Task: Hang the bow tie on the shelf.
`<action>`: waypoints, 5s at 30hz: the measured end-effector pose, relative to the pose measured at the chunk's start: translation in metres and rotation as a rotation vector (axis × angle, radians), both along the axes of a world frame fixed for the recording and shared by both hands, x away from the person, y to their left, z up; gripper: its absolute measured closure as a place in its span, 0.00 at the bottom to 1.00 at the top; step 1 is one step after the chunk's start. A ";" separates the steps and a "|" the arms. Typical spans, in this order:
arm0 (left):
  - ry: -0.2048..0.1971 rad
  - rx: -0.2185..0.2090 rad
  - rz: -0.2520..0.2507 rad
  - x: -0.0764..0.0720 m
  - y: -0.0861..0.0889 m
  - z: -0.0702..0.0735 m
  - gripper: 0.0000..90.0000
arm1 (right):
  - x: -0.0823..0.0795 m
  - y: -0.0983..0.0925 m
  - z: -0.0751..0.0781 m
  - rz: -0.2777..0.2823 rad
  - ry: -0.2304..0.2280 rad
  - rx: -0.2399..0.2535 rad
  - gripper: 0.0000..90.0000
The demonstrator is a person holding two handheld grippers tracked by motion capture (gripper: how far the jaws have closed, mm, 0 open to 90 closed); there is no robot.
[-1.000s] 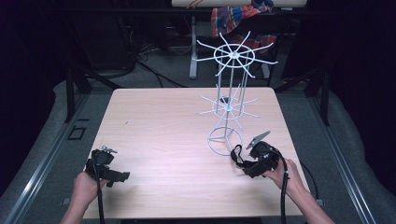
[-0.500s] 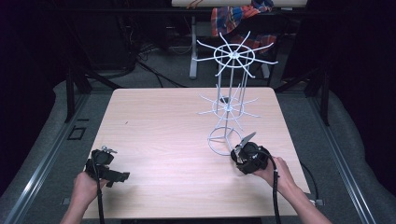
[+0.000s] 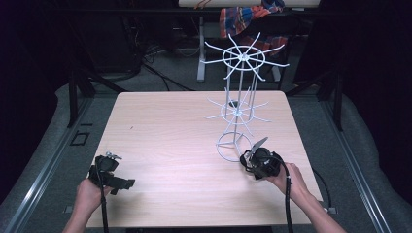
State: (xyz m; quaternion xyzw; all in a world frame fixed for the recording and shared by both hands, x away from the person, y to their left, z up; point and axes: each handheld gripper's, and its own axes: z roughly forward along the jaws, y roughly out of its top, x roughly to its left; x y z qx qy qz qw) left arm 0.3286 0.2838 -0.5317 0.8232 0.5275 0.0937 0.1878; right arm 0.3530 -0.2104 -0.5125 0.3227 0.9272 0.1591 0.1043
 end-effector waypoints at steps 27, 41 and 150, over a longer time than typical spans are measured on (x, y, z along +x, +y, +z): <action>0.001 -0.001 -0.001 0.000 0.000 0.000 0.00 | -0.007 -0.036 0.042 -0.092 -0.047 0.218 0.99; 0.001 -0.001 0.001 0.000 0.000 0.000 0.00 | -0.010 -0.050 0.060 -0.125 -0.072 0.285 0.99; 0.007 -0.006 -0.004 0.000 0.000 -0.001 0.00 | 0.023 -0.073 0.153 -0.303 -0.258 0.432 0.99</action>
